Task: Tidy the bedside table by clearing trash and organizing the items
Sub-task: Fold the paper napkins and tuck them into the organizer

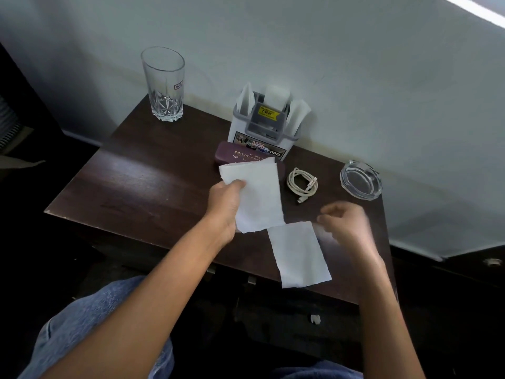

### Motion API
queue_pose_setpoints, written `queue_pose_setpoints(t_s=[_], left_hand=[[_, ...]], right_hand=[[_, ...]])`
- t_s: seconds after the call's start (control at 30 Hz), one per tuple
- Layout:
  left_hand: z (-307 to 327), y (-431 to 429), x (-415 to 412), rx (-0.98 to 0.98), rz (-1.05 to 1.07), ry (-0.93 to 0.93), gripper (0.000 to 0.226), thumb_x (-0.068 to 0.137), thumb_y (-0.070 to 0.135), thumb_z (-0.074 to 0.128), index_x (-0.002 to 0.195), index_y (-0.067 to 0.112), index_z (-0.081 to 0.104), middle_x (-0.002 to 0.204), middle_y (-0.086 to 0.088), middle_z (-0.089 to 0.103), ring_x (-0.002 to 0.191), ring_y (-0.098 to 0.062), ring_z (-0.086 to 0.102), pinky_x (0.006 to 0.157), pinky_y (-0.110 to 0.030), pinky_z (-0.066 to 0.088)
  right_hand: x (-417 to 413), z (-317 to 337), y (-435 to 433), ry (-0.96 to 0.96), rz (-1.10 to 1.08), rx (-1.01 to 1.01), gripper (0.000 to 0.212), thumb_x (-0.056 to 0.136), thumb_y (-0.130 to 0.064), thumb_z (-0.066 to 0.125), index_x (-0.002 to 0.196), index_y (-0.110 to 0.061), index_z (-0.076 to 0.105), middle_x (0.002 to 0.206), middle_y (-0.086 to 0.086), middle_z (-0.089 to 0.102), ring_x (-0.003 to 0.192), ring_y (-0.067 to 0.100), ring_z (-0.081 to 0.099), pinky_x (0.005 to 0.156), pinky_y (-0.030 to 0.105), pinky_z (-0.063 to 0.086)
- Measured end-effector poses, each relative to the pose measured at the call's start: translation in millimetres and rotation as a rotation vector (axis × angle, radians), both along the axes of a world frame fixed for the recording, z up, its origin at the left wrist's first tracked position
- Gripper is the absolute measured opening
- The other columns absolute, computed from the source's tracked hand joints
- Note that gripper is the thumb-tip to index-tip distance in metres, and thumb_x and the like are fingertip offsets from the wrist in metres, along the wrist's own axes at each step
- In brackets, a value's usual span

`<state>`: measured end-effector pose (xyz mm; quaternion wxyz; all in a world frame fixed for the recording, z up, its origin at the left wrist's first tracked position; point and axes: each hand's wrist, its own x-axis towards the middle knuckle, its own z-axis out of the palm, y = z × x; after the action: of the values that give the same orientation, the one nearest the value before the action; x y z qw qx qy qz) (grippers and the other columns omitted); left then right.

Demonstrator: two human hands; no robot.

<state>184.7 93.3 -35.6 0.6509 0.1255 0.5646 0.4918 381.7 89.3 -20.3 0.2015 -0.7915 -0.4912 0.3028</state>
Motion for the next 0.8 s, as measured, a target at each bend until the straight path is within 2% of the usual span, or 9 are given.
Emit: queue_pose_setpoints(t_s=[0.13,0.2,0.3,0.4,0.5,0.57,0.63,0.73,0.8], left_hand=[[1.8,-0.5,-1.6,0.016,0.028,0.015,0.010,0.094,0.017,0.048,0.100,0.017,0.056,0.089,-0.003,0.062,0.073,-0.021,0.060,0.059,-0.030,0.049],[3.0,-0.8,-1.8,0.016,0.021,0.019,0.010,0.095,0.017,0.047,0.101,0.017,0.055,0.086,-0.002,0.062,0.072,-0.020,0.059,0.058,-0.030,0.048],[3.6,0.4,-4.2,0.011,0.029,0.019,0.010,0.094,0.017,0.047,0.100,0.018,0.055,0.084,0.000,0.061,0.072,-0.020,0.059,0.057,-0.030,0.047],[4.2,1.8,-7.4,0.008,0.042,0.024,0.009,0.094,0.018,0.048,0.099,0.018,0.055,0.084,0.000,0.061,0.072,-0.020,0.059,0.057,-0.029,0.046],[3.6,2.0,-7.1,-0.004,0.032,0.018,0.008,0.094,0.020,0.048,0.095,0.018,0.055,0.082,0.000,0.061,0.071,-0.020,0.058,0.058,-0.029,0.046],[2.7,1.7,-4.8,-0.029,-0.010,0.004,0.011,0.094,0.023,0.048,0.098,0.017,0.057,0.087,-0.002,0.063,0.075,-0.022,0.060,0.061,-0.031,0.047],[-0.3,1.7,-1.1,-0.066,-0.077,-0.014,0.021,0.093,0.029,0.049,0.105,0.016,0.060,0.098,-0.005,0.067,0.085,-0.026,0.063,0.066,-0.033,0.049],[-3.7,-1.3,7.6,-0.105,-0.173,-0.091,0.034,0.091,0.038,0.049,0.112,0.015,0.063,0.110,-0.009,0.068,0.096,-0.030,0.065,0.068,-0.036,0.050],[-4.7,-3.8,16.3,-0.085,-0.236,-0.178,0.044,0.090,0.040,0.048,0.119,0.012,0.062,0.118,-0.012,0.066,0.101,-0.032,0.064,0.075,-0.037,0.050]], right_hand=[[-5.0,-16.0,-5.1,-0.147,0.144,-0.143,0.018,0.073,-0.009,0.067,0.089,-0.012,0.061,0.089,0.004,0.064,0.086,0.025,0.060,0.077,0.036,0.049],[-8.4,-21.3,-4.6,-0.177,0.164,-0.135,0.010,0.073,-0.007,0.063,0.078,-0.014,0.058,0.080,0.002,0.061,0.080,0.024,0.058,0.070,0.034,0.046],[-7.2,-21.7,-2.7,-0.144,0.177,-0.153,0.015,0.074,-0.005,0.063,0.064,-0.015,0.057,0.064,0.000,0.057,0.066,0.020,0.054,0.058,0.027,0.041],[-0.5,-3.1,-5.2,-0.003,0.294,-0.148,0.019,0.073,0.001,0.067,0.063,-0.013,0.058,0.061,0.001,0.057,0.061,0.014,0.050,0.054,0.024,0.037],[3.3,25.9,-12.1,0.315,0.407,-0.143,0.018,0.075,0.009,0.066,0.069,-0.006,0.058,0.070,0.009,0.063,0.060,0.010,0.054,0.056,0.017,0.041],[2.6,39.3,-14.8,0.522,0.428,-0.109,0.020,0.071,0.010,0.070,0.069,-0.007,0.059,0.075,0.013,0.065,0.063,0.014,0.056,0.059,0.020,0.045],[-1.7,45.0,-15.0,0.660,0.414,-0.061,0.017,0.067,0.003,0.069,0.066,-0.012,0.061,0.071,0.011,0.063,0.066,0.022,0.054,0.060,0.028,0.043],[-12.7,43.1,-11.1,0.772,0.327,0.020,0.017,0.067,-0.001,0.068,0.064,-0.017,0.061,0.066,0.009,0.058,0.071,0.027,0.047,0.066,0.034,0.034],[-20.0,38.3,-7.5,0.738,0.241,0.075,0.020,0.067,-0.001,0.069,0.063,-0.017,0.059,0.064,0.007,0.058,0.067,0.024,0.046,0.062,0.032,0.033]])
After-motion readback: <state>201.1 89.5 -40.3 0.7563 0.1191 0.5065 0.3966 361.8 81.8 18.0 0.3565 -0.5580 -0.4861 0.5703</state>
